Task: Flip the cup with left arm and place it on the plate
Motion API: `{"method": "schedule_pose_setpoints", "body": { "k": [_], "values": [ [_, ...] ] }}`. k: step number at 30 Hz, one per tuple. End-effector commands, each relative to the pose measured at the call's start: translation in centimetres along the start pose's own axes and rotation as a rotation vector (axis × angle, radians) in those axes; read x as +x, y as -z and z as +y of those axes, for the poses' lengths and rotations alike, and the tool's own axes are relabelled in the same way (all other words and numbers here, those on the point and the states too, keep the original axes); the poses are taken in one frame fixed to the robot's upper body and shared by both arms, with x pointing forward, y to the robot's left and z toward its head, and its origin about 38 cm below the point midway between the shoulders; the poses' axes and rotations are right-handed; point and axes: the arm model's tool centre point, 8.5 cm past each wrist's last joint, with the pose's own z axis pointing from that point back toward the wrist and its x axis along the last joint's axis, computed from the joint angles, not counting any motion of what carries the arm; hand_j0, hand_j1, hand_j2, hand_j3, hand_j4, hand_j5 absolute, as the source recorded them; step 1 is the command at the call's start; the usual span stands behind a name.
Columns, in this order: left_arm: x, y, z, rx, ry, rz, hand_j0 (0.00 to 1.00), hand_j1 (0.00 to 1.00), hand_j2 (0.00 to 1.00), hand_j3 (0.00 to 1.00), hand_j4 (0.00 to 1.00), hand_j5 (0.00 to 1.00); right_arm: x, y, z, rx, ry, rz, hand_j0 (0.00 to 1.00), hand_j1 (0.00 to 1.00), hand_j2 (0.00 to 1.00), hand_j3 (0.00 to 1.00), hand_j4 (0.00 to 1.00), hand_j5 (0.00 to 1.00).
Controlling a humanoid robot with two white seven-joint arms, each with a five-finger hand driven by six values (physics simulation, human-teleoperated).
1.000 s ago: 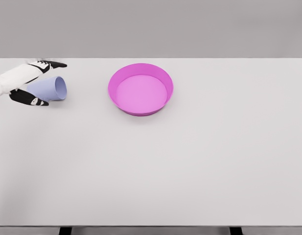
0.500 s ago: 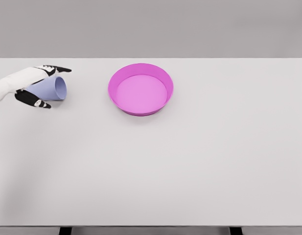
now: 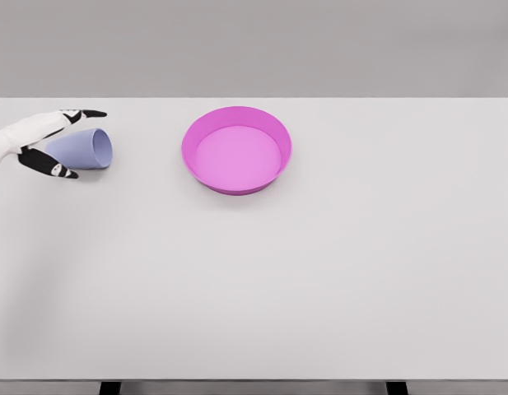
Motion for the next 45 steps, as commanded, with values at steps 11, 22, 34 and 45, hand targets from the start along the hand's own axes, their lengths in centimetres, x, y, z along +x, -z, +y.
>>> {"method": "schedule_pose_setpoints", "body": {
  "k": [11,22,34,45],
  "values": [
    [-0.4,0.8,-1.0,-0.004,-0.038,0.010,1.00,1.00,1.00,1.00,1.00,1.00,0.0,0.0,0.0,0.000,0.000,0.000,1.00,1.00,1.00,1.00,1.00,1.00],
    [-1.6,1.2,-1.9,-0.009,-0.084,0.047,1.00,1.00,1.00,1.00,1.00,1.00,0.0,0.0,0.0,0.000,0.000,0.000,1.00,1.00,1.00,1.00,1.00,1.00],
    [-1.3,2.5,-2.0,-0.008,-0.094,0.043,1.00,1.00,1.00,1.00,1.00,1.00,0.0,0.0,0.0,0.000,0.000,0.000,1.00,1.00,1.00,1.00,1.00,1.00],
    [-1.1,3.3,-2.1,-0.017,-0.088,0.044,1.00,1.00,1.00,1.00,1.00,1.00,0.0,0.0,0.0,0.000,0.000,0.000,1.00,1.00,1.00,1.00,1.00,1.00]
  ]
}}
